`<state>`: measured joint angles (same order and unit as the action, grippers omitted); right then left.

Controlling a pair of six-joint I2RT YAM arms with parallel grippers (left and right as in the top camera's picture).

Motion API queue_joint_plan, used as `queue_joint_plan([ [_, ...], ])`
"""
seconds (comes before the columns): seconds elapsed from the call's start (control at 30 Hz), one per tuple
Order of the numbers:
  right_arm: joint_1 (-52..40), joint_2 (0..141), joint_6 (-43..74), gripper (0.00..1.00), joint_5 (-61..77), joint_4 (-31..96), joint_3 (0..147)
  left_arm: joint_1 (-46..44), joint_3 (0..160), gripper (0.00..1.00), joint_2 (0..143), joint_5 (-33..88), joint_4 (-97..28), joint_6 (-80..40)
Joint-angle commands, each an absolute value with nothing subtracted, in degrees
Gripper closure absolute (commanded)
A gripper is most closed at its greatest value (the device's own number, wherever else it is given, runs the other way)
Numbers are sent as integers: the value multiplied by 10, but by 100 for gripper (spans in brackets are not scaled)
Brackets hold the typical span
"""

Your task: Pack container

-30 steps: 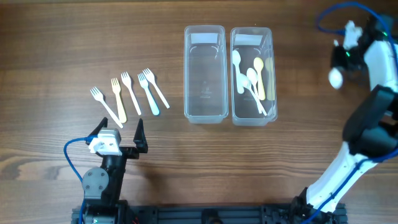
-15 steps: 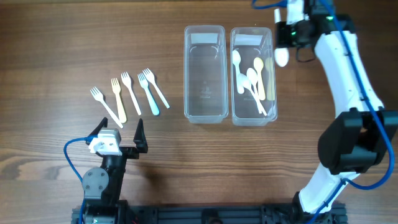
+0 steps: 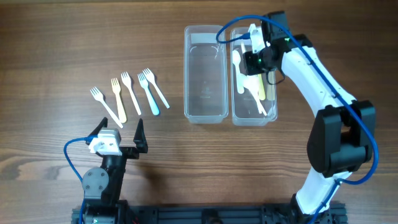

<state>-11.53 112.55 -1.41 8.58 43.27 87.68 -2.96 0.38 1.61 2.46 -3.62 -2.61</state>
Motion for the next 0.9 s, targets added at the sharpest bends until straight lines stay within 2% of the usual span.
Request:
queue_joint_plan([
  [0.0, -116, 1128, -9, 64, 91, 416, 875, -32, 3, 0, 15, 32, -42, -17],
  [0.13, -116, 1116, -8, 63, 92, 412, 905, -32, 3, 0, 15, 32, -42, -17],
  [0.3, -114, 1075, -2, 50, 69, 425, 983, -32, 3, 0, 15, 32, -42, -17],
  [0.43, -97, 1040, 1, 48, -3, 423, 1025, -32, 3, 0, 15, 32, -42, -17],
  [0.57, -52, 1009, 0, 40, -34, 436, 1033, -32, 3, 0, 15, 32, -42, -17],
  [0.67, -2, 997, 0, 30, -62, 451, 1033, -32, 3, 0, 15, 32, -42, -17],
  [0.77, 54, 995, 0, 4, -71, 468, 1033, -32, 3, 0, 15, 32, -42, -17],
  [0.87, 123, 998, 2, 0, -58, 477, 1023, -32, 3, 0, 15, 32, -42, -17],
])
